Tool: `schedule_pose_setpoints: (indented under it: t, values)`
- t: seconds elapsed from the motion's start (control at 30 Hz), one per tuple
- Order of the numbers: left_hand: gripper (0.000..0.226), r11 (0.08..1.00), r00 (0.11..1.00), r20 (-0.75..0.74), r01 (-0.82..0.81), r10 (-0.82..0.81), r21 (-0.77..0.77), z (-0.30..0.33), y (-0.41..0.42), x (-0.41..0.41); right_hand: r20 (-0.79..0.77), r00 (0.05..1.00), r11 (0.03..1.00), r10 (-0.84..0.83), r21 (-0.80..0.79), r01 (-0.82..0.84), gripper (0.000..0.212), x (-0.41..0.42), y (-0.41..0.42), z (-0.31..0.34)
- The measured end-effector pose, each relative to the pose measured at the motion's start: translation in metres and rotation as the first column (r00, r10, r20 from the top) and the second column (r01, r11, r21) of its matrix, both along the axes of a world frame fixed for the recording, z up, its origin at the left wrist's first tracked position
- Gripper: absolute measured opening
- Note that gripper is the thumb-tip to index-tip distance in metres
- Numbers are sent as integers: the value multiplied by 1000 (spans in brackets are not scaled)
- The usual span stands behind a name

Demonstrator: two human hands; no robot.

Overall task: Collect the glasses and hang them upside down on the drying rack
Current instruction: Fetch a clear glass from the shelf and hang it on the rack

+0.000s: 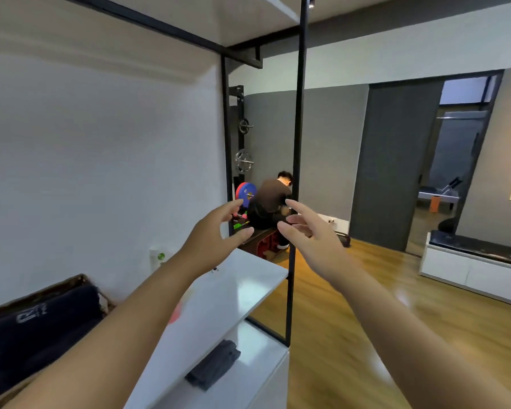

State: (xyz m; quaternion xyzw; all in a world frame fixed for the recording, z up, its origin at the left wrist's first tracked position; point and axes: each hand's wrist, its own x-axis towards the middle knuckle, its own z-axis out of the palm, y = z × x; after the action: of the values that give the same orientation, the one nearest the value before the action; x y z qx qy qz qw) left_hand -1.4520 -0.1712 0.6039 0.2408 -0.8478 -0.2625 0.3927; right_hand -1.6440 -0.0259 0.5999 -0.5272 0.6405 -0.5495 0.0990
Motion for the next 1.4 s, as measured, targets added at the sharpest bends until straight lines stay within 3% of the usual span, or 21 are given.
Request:
schedule_pose_setpoints:
  t: [0.33, 0.6, 0.8, 1.07, 1.17, 1.4]
  values:
    - [87, 931, 952, 22, -302, 304, 205, -91, -71, -69, 43, 973, 956, 225, 183, -229, 64, -101, -109, -62]
    - [99, 825, 869, 135, -494, 476, 275, -175, -152, -99, 51, 954, 907, 295, 300, -297, 68, -132, -179, -126]
    - [108, 768, 828, 136, -556, 544, 317, -211, -241, -129, 68, 955, 895, 290, 335, -295, 72, -137, -246, -156]
    - [112, 643, 667, 396, -735, 631, 214, -257, -321, -164, 85, 960, 892, 266, 356, -279, 76, -131, -327, -186]
    - [110, 640, 671, 392, -734, 630, 229, -273, -339, -166, 98, 962, 895, 254, 354, -272, 70, -134, -343, -195]
    - [97, 644, 708, 320, -706, 630, 294, -280, -355, -167, 126, 962, 891, 240, 365, -270, 78, -137, -364, -203]
